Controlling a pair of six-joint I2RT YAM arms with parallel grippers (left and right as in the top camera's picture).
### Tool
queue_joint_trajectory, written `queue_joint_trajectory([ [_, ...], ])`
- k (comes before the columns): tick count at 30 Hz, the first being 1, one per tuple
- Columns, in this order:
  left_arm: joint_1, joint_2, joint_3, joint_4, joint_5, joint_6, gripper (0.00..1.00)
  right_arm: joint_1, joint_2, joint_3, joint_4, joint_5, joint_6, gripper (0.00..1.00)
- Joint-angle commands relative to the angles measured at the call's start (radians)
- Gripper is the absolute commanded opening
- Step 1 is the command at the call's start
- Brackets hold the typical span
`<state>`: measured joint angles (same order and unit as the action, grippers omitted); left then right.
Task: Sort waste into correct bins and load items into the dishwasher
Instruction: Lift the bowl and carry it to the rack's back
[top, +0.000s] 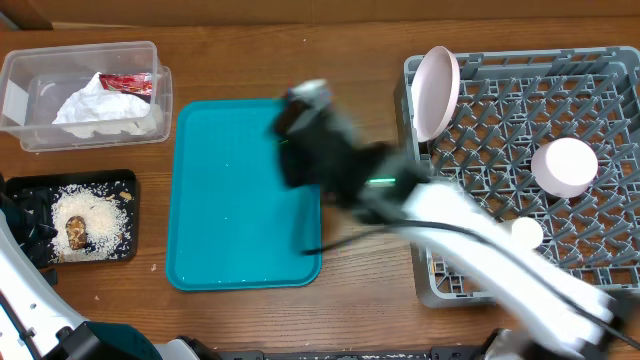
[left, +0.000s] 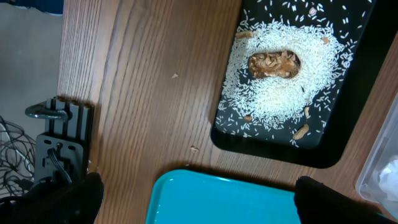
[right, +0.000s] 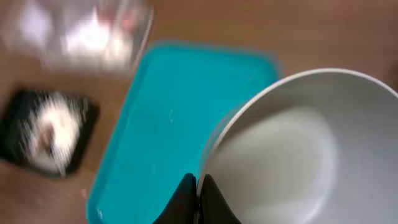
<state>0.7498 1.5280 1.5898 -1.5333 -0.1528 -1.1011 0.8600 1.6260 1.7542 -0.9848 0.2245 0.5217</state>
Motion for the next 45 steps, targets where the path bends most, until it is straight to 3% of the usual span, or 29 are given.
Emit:
queue_joint_trajectory([
  [1,0.003,0.003,-0.004,-0.002,-0.004,-0.018,1.0,-0.196,-0.176,0.015,-0.093,-0.1,-0.002,0.04],
  [6,0.002,0.003,-0.004,-0.002,-0.003,-0.018,1.0,-0.545,-0.283,0.014,-0.188,-0.303,-0.104,0.04],
  [12,0.002,0.003,-0.004,-0.002,-0.003,-0.018,1.0,-1.041,-0.275,-0.011,-0.189,-0.778,-0.331,0.04],
  [17,0.002,0.003,-0.004,-0.002,-0.003,-0.018,1.0,-1.263,-0.182,-0.098,-0.111,-1.192,-0.523,0.04],
  [31,0.002,0.003,-0.004,-0.002,-0.003,-0.018,1.0,-1.3,0.299,-0.138,0.206,-1.681,-0.546,0.04],
  [36,0.002,0.003,-0.004,-0.002,-0.004,-0.018,1.0,-1.301,0.404,-0.138,0.198,-1.667,-0.536,0.04],
  [40,0.002,0.003,-0.004,-0.002,-0.003,-0.018,1.0,-1.301,0.43,-0.138,0.191,-1.452,-0.394,0.04],
  [45,0.002,0.003,-0.004,-0.002,-0.003,-0.018,1.0,-1.307,0.425,-0.136,0.188,-1.304,-0.349,0.04],
])
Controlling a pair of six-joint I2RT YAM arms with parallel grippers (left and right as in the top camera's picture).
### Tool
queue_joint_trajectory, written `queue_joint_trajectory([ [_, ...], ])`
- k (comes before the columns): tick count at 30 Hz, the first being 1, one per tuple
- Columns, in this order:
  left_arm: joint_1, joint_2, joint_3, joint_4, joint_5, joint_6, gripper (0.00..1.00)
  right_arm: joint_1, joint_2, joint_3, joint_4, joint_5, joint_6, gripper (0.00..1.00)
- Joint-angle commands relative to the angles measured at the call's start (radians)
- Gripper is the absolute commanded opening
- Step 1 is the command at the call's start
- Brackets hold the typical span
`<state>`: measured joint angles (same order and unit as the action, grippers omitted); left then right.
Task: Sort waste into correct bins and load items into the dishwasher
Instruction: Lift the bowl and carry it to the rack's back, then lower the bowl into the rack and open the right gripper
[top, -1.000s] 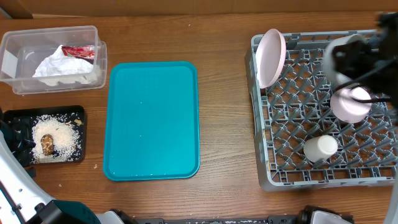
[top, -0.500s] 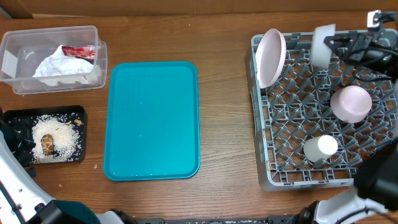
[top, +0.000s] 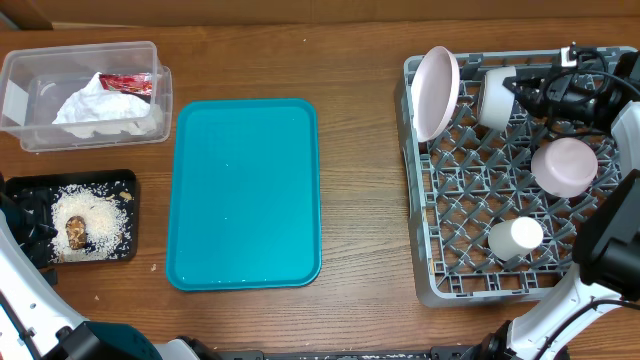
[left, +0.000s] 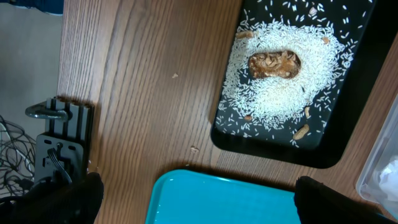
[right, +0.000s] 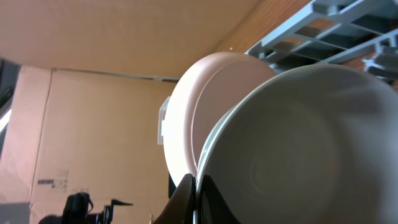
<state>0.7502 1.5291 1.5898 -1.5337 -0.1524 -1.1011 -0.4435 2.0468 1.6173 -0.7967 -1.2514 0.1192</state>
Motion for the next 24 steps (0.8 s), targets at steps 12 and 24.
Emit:
queue_joint_trajectory([
  [12,0.002,0.002,-0.004,-0.002,-0.004,-0.018,1.0,-0.105,-0.038,0.002,0.0,0.29,0.171,0.28],
  [24,0.002,0.002,-0.004,-0.002,-0.004,-0.018,1.0,-0.141,-0.241,0.061,-0.113,0.636,0.208,0.55],
])
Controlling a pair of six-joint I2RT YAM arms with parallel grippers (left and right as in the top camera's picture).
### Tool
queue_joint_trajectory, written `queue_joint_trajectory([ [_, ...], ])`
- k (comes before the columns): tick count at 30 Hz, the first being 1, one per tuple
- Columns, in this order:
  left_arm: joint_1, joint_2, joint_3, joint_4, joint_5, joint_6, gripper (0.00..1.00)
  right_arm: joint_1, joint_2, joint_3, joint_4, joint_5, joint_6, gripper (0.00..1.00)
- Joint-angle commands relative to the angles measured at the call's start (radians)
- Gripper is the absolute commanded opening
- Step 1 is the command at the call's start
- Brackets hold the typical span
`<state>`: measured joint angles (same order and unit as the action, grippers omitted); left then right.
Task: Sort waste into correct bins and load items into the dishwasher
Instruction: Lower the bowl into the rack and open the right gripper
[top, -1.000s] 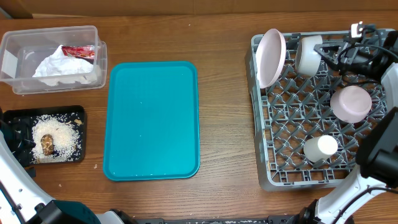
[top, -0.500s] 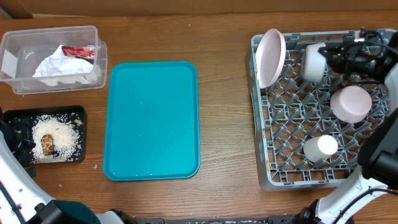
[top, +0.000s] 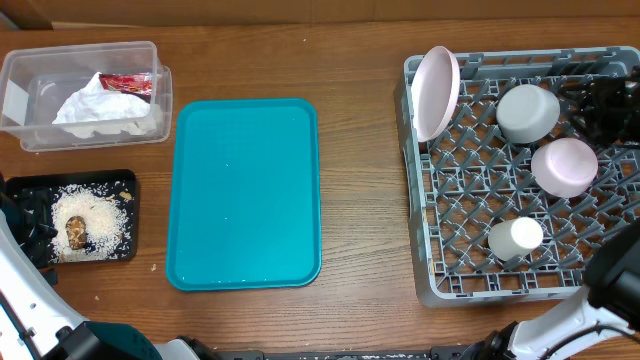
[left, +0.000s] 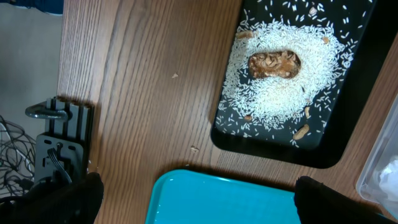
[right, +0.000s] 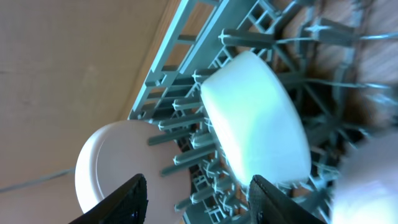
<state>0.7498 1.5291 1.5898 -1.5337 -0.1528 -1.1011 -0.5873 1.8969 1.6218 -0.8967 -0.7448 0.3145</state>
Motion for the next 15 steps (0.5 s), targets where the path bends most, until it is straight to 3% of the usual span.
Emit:
queue_joint_trajectory([
  [1,0.002,0.002,-0.004,-0.002,-0.003,-0.018,1.0,0.003,-0.113,0.077,-0.034,0.164,0.026,0.55],
  [7,0.002,0.002,-0.004,-0.002,-0.003,-0.018,1.0,0.05,-0.215,0.1,-0.056,0.282,0.031,0.5],
  [9,0.002,0.002,-0.004,-0.002,-0.003,-0.018,1.0,0.087,-0.219,0.1,-0.065,0.307,0.009,0.39],
  [12,0.002,0.002,-0.004,-0.002,-0.003,-0.018,1.0,0.164,-0.187,0.1,-0.092,0.39,-0.004,0.04],
  [15,0.002,0.002,-0.004,-0.002,-0.003,-0.018,1.0,0.239,-0.132,0.1,-0.105,0.489,-0.004,0.04],
])
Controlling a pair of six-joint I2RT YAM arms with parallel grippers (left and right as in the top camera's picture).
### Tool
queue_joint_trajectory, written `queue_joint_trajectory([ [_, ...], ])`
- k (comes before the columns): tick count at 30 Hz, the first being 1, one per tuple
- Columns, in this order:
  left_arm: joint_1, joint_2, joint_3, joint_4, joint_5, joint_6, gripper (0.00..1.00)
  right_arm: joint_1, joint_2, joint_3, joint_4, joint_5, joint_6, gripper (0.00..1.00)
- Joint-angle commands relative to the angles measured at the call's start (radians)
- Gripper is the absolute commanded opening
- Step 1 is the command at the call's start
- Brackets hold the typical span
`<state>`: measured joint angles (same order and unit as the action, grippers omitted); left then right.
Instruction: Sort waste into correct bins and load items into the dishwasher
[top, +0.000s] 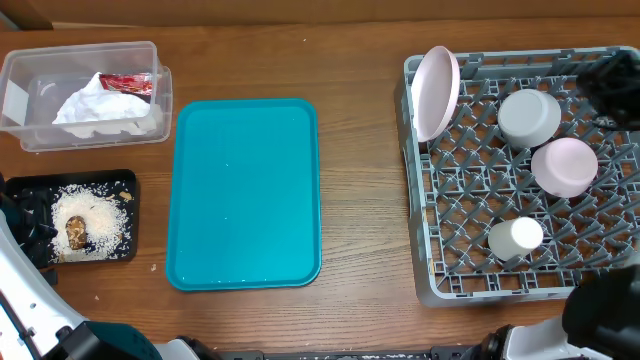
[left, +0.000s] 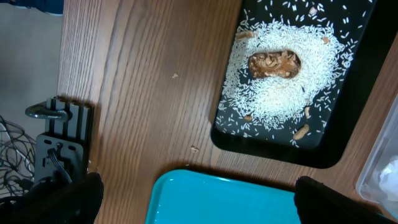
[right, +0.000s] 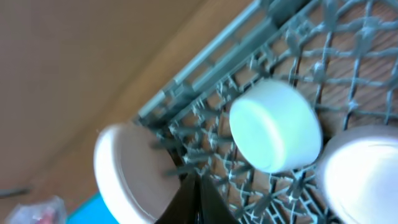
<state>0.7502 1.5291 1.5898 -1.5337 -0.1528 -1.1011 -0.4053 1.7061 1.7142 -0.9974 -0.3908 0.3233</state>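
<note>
The grey dish rack (top: 470, 285) holds a pink plate (top: 435, 90) on edge, a white bowl (top: 528, 117) mouth down, a pink bowl (top: 565, 167) and a white cup (top: 515, 238). My right gripper (top: 608, 75) hovers over the rack's back right corner. In the right wrist view the right gripper (right: 194, 199) is shut with nothing in it, and the white bowl (right: 277, 124) lies ahead of it. My left gripper (left: 196, 205) stands wide open over the teal tray's (left: 224, 199) edge, near the black tray of rice (left: 348, 134).
A bare teal tray (top: 245, 190) lies mid-table. At the back left, a clear bin (top: 30, 130) holds crumpled paper and a red wrapper. The black tray (top: 120, 185) with rice and a brown scrap sits at the front left.
My right gripper stood open close by the white bowl in the rack. Now it is shut and empty, farther back from the bowl. The left arm has not moved.
My right gripper held the white bowl over the teal tray, then at the rack's back beside the pink plate. Then the bowl sat mouth down in the rack with the gripper open. Now the gripper is shut and away from it.
</note>
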Motion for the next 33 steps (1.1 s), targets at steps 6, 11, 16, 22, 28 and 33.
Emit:
queue_joint_trajectory([
  [6,0.002,0.002,-0.004,-0.002,-0.003,-0.018,1.0,0.124,0.157,0.008,-0.003,0.253,-0.008,0.04],
  [11,0.002,0.002,-0.004,-0.002,-0.003,-0.018,1.0,0.116,0.195,0.008,-0.004,0.32,-0.005,0.04],
  [16,0.002,0.002,-0.004,-0.002,-0.003,-0.018,1.0,0.107,0.24,0.008,-0.008,0.319,-0.005,0.04],
  [22,0.002,0.002,-0.004,-0.002,-0.003,-0.018,1.0,0.107,0.276,0.008,-0.004,0.319,-0.005,0.04],
  [28,0.002,0.002,-0.004,-0.002,-0.004,-0.018,1.0,0.106,0.278,0.008,0.0,0.376,-0.004,0.04],
  [33,0.002,0.002,-0.004,-0.002,-0.003,-0.018,1.0,0.107,0.278,0.031,-0.048,0.574,0.098,0.04],
])
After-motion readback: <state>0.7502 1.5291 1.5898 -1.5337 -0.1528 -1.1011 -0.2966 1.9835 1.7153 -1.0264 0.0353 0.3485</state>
